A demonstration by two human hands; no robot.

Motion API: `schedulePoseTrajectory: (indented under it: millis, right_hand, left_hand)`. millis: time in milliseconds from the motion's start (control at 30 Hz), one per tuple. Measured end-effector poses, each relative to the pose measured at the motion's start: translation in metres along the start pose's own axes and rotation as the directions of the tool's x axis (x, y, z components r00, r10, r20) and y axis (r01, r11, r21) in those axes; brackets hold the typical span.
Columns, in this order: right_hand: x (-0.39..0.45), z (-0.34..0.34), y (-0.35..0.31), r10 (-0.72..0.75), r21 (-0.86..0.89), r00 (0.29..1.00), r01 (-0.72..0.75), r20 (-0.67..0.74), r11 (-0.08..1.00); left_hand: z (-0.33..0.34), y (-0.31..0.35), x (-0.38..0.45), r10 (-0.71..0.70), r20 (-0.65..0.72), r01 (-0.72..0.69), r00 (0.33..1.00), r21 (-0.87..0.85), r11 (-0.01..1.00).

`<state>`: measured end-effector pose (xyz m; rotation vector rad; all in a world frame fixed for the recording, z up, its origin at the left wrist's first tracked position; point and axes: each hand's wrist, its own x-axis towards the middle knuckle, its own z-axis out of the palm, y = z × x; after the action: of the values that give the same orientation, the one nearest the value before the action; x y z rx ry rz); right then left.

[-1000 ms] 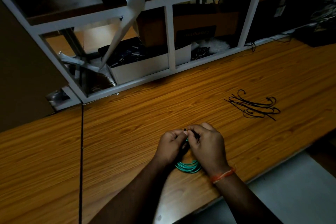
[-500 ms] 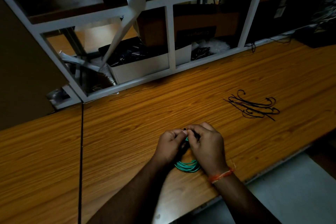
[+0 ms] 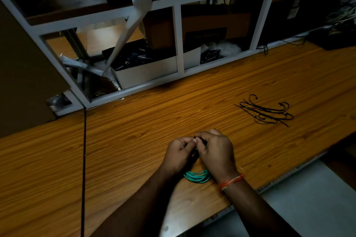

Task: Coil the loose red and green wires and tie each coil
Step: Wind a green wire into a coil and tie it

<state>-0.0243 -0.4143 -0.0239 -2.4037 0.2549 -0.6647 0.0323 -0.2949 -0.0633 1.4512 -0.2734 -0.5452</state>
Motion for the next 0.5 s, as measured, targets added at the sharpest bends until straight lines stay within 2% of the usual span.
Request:
schedulePoseTrajectory:
  millis: [200,267,433,500]
  right_hand:
    - [-0.0051,-0.0087,-0.0015,0.083,0.141,0.996,-0.079,-0.028,0.987]
    - [-0.0078,-0.0084,-0.0005,0.087,0.142,0.996,-0.082,-0.032,0.987]
    - [-0.0044,-0.0044,0.0006,0.12,0.099,0.993,-0.119,-0.003,0.988]
    - [0.0004,-0.0072,-0.0013,0.135,0.139,0.99,-0.14,0.041,0.98]
  left_hand:
    - [0.0009,0.0002,0.0002,-0.042,0.006,0.042,0.999,-0.051,0.998]
    - [-0.0009,-0.0026,0.0006,-0.001,-0.002,0.001,1.0,-0.068,0.998]
    - [-0.0015,-0.0012,-0.0029,0.085,0.021,-0.086,0.996,0.067,0.994]
    - [0.0009,0.001,-0.0039,0.072,0.039,-0.073,0.997,0.044,0.996]
